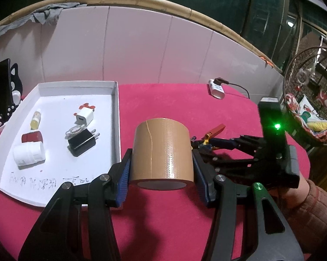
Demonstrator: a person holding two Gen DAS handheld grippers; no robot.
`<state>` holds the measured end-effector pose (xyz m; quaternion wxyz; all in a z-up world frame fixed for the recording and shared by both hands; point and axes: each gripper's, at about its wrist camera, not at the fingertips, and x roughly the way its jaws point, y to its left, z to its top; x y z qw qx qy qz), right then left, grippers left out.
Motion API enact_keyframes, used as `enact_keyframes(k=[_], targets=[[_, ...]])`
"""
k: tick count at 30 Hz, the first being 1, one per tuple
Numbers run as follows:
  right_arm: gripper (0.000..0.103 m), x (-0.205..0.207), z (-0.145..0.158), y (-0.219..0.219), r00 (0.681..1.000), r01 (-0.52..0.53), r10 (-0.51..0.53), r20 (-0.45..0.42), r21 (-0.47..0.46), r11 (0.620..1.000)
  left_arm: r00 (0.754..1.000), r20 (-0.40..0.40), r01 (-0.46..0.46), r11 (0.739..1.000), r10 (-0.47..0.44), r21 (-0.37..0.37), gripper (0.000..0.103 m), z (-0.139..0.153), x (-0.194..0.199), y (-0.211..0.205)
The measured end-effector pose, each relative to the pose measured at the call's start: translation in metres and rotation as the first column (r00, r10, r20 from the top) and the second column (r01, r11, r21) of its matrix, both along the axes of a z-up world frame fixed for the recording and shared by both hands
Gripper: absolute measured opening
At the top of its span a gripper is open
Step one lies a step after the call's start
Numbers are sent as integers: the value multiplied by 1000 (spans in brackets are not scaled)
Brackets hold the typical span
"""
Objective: Organize rigid objects
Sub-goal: 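Carry tape roll and binder clip into the tray and release both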
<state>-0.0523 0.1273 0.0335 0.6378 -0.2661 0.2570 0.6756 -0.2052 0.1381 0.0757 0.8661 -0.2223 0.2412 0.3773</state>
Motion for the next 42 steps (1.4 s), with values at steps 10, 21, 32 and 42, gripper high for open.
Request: enact_keyframes(k=[10, 21, 32, 42], targets=[[12, -2, 14, -21, 1000, 4, -3, -21, 43, 999, 1000, -2, -8, 1000, 8, 25, 51, 5, 0, -4], [12, -32, 99, -44, 997, -58, 67, -26, 260, 964, 995, 7, -95, 987, 95, 133, 51, 39, -26, 0], [12, -83, 141, -23, 987, -149, 160, -7, 338, 929, 969, -9, -238, 949, 245, 209, 51, 63, -73, 13], [12, -129, 146, 23, 975, -202, 221, -23, 319, 926, 935, -44, -334, 918, 351, 214, 51, 59, -109, 47]])
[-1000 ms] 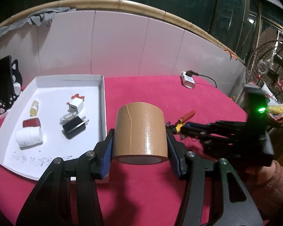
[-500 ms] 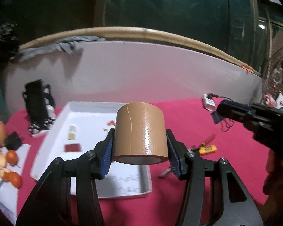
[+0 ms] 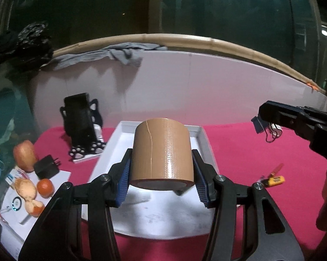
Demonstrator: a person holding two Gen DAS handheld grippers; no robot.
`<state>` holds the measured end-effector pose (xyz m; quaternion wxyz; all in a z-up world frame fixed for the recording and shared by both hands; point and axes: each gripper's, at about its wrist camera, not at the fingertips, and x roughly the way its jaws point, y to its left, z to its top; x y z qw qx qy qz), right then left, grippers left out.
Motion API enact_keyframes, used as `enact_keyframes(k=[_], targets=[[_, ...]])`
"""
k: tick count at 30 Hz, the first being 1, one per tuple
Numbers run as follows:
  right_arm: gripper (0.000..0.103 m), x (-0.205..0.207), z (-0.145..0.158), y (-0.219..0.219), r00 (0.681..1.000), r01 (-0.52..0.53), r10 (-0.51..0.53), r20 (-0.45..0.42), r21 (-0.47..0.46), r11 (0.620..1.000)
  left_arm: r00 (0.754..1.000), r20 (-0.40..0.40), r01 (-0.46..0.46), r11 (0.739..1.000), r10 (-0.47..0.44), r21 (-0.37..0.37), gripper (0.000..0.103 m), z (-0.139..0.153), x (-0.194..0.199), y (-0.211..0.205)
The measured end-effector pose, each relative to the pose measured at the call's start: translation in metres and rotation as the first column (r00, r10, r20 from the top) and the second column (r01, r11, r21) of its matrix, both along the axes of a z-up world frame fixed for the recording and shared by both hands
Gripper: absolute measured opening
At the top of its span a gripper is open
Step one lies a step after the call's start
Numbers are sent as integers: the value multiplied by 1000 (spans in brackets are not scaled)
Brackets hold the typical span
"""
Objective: Organize rigid objects
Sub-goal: 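Carry tape roll and binder clip into the tray and release both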
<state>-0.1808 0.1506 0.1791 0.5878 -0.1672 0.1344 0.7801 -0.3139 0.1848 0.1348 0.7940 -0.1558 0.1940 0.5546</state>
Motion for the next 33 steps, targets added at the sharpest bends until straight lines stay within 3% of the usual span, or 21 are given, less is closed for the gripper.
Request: enact_keyframes(k=[8, 20, 27, 28, 29, 31, 33], targets=[[12, -26, -19, 46, 1000, -5, 6, 18, -75, 997, 996, -46, -77, 995, 74, -62, 51, -17, -12, 57], [12, -40, -82, 116, 999, 47, -42, 26, -248, 968, 986, -117, -139, 965, 116, -222, 51, -69, -10, 136], [14, -40, -90, 124, 998, 63, -59, 21, -257, 964, 993, -78, -108, 955, 90, -277, 51, -83, -8, 148], [16, -41, -89, 124, 998, 68, -62, 32, -250, 966, 993, -71, -107, 956, 90, -273, 51, -82, -8, 146], [28, -43, -89, 123, 997, 72, -64, 41, -241, 968, 993, -68, -110, 957, 95, -267, 52, -81, -9, 145], [38, -43, -85, 118, 995, 96, -86, 56, -213, 972, 991, -57, -131, 959, 120, -252, 57, -78, -14, 142], [58, -39, -81, 115, 992, 119, -111, 52, -197, 973, 986, -42, -169, 956, 164, -238, 83, -73, -23, 140]])
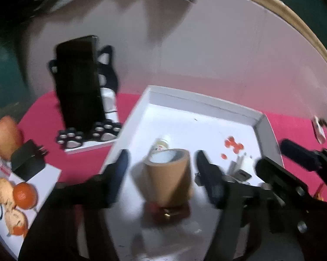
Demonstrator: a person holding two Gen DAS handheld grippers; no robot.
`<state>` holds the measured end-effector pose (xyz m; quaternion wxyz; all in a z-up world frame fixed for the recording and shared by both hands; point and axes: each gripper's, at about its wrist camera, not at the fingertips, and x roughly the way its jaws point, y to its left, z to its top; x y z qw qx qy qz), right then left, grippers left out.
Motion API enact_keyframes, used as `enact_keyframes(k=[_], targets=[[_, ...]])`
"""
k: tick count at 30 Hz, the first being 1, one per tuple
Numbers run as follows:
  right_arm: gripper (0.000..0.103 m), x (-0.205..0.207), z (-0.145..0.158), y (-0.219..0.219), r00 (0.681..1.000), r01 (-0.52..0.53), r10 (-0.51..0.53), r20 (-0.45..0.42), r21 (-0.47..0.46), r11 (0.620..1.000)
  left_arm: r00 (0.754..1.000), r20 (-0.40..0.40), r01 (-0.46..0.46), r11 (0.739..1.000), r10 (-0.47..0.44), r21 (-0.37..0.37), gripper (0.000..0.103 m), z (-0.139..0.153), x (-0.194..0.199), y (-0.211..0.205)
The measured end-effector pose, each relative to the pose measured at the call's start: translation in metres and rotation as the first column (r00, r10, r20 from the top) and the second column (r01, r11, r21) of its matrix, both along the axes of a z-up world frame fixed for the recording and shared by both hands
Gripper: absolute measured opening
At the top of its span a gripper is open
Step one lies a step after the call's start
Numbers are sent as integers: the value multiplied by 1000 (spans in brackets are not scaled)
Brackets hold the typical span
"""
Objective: Organize rigid objects
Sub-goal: 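Carry tape roll and binder clip into the tray and release both, then move both open grippers back over the yellow lighters and red stick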
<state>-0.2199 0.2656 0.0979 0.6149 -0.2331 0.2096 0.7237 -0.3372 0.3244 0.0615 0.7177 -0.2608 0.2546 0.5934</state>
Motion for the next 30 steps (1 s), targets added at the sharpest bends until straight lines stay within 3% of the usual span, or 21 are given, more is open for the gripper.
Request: enact_keyframes(k=[2, 3, 12, 20, 30], targets=[[96, 5, 5, -4, 1000, 22, -22, -8, 24, 999, 999, 15, -40, 999, 40, 28, 88, 6, -11, -4], [102, 6, 7, -7, 1000, 23, -23, -14, 39, 999, 998, 20, -53, 998, 52, 39, 92, 9, -14, -7], [103, -4, 24, -32, 999, 22, -26, 39, 101, 995, 995, 35, -93, 988, 89, 125, 93, 32, -24, -36], [103, -1, 32, -52, 999, 26, -32, 42, 126, 992, 994, 66, -93, 988, 86, 122, 93, 39, -25, -55], [103, 24, 38, -70, 998, 64, -67, 15, 144, 988, 999, 45, -31, 991, 25, 130, 93, 45, 3, -75]])
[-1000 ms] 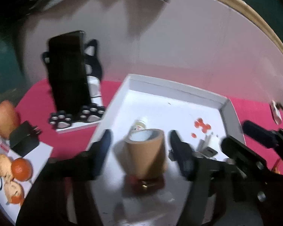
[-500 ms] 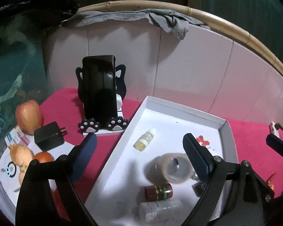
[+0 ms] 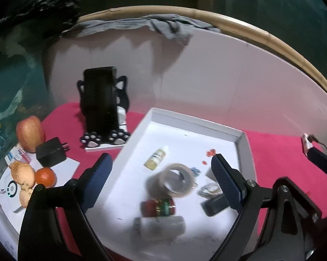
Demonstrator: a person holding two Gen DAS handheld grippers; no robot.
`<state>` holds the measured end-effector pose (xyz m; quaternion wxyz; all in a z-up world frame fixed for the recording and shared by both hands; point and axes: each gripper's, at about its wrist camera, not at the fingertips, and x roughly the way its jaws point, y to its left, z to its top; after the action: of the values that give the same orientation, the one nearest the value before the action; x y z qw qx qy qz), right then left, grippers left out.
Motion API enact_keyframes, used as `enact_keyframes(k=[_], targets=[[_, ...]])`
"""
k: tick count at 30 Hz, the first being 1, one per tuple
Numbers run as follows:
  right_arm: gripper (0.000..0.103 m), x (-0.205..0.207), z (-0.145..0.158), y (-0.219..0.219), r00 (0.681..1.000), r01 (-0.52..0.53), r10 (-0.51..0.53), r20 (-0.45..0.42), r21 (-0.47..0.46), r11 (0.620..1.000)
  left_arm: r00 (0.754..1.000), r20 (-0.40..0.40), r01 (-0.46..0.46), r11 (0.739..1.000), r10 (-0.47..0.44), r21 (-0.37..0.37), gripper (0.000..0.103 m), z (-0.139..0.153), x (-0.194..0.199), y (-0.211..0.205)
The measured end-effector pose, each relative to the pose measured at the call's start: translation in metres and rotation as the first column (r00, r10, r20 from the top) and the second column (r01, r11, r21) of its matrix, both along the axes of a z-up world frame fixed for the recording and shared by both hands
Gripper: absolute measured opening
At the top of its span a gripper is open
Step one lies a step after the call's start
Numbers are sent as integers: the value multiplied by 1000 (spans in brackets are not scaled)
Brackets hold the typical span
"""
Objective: Organize rigid objects
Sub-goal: 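Move both open grippers back over the yellow lighters and red stick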
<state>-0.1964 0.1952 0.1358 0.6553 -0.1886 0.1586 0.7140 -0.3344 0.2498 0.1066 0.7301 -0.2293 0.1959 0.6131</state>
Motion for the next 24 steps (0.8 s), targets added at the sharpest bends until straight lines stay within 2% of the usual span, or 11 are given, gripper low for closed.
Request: enact_keyframes(k=[6, 10, 13, 14, 17, 20, 22, 24], targets=[[103, 60, 0, -24, 994, 94, -93, -54, 18, 995, 988, -17, 151, 988, -152, -13, 93, -4, 39, -21], [103, 129, -8, -51, 964, 226, -222, -144, 11, 974, 958, -36, 284, 958, -286, -50, 93, -17, 74, -31], [103, 176, -21, -75, 930, 308, -303, -209, -11, 951, 915, -3, 401, 909, -404, -113, 93, -31, 104, -39], [103, 188, -25, -84, 919, 328, -324, -224, -20, 944, 890, 12, 453, 880, -457, -143, 93, -37, 117, -42], [103, 221, -44, -108, 882, 388, -390, -267, -62, 920, 831, 1, 546, 814, -557, -199, 93, -52, 151, -54], [103, 249, -61, -127, 843, 425, -436, -314, -108, 899, 774, -35, 610, 759, -632, -227, 93, -62, 181, -66], [103, 262, -71, -135, 822, 443, -462, -334, -135, 886, 740, -70, 639, 732, -669, -237, 93, -67, 199, -73], [103, 270, -77, -141, 808, 451, -474, -350, -150, 880, 718, -103, 651, 716, -689, -254, 93, -73, 215, -73]])
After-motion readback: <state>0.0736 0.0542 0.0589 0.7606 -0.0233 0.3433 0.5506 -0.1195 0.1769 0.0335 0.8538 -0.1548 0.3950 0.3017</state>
